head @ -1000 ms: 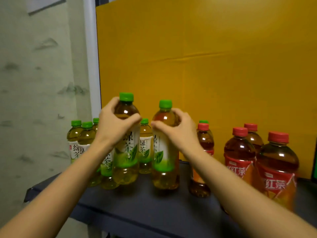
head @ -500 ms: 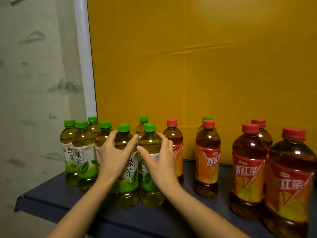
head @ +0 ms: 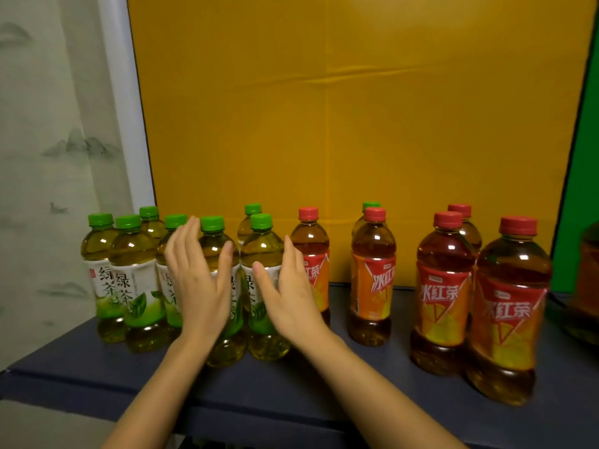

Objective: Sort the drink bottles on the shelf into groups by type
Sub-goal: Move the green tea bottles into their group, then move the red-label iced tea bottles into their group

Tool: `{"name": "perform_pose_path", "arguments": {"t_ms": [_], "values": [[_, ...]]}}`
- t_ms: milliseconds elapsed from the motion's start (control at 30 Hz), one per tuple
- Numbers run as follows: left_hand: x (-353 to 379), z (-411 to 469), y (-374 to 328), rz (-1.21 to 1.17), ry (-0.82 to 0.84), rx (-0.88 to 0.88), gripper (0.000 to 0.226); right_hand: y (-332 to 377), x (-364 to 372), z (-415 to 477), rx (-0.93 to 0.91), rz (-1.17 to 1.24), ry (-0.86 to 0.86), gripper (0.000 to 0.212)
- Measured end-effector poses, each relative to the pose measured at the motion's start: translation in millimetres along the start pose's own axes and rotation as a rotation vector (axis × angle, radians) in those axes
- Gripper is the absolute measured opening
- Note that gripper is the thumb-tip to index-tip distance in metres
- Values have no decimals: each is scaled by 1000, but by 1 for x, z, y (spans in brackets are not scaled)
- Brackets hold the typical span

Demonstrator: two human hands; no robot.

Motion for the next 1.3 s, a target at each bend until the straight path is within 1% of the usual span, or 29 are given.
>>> {"name": "perform_pose_path", "arguments": {"t_ms": [67, 100, 133, 167, 233, 267, 333, 367, 433, 567, 700, 767, 833, 867, 1000, 1100, 1133, 1233, 1300], "values": [[-15, -9, -19, -41, -114, 81, 49, 13, -18, -7, -91, -70, -11, 60], [-22, -17, -31, -89, -169, 144, 41, 20, -30, -11, -149, -83, -53, 54], [-27, -27, -45, -151, -197, 216, 34, 25, -43, -16, -200, -81, -109, 48], [-29, -38, -58, -223, -185, 278, 27, 27, -58, -21, -240, -74, -171, 43], [-17, -60, -82, -343, -42, 335, 24, 25, -86, -30, -296, -74, -307, 40], [-5, -69, -92, -371, 56, 329, 27, 21, -98, -34, -310, -81, -370, 41], [20, -86, -106, -347, 222, 285, 44, 9, -116, -38, -304, -92, -461, 47], [33, -91, -109, -314, 268, 259, 53, 1, -121, -39, -277, -94, -479, 52], [54, -94, -107, -244, 310, 186, 68, -16, -123, -38, -195, -94, -465, 64], [84, -89, -97, -160, 366, 3, 85, -45, -122, -35, -77, -128, -430, 84], [111, -86, -75, -223, 468, -298, 103, -72, -122, -28, 113, -15, -409, 94], [122, -87, -63, -267, 523, -464, 103, -82, -121, -28, 178, -21, -405, 91], [128, -90, -55, -335, 552, -600, 92, -85, -120, -29, 197, -17, -400, 87], [129, -91, -55, -359, 549, -626, 87, -85, -120, -30, 198, -7, -397, 85], [124, -95, -57, -431, 511, -607, 71, -72, -115, -39, 156, 45, -363, 75], [114, -97, -62, -471, 490, -474, 59, -54, -111, -57, 106, 56, -319, 75], [109, -98, -64, -492, 499, -433, 60, -46, -112, -64, 85, 59, -316, 75], [89, -101, -74, -605, 520, -366, 71, -22, -122, -86, 37, 108, -334, 67], [73, -103, -86, -691, 546, -336, 71, -8, -133, -99, 31, 151, -341, 63]]}}
Point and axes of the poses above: each hand's wrist, its own z-axis towards the middle knuckle, its own x-axis out of the palm, y = z × x, the point moved 7 cm from there along z, towards the middle knuckle, and after that the axes turned 12 degrees about z, right-handed, at the moved point
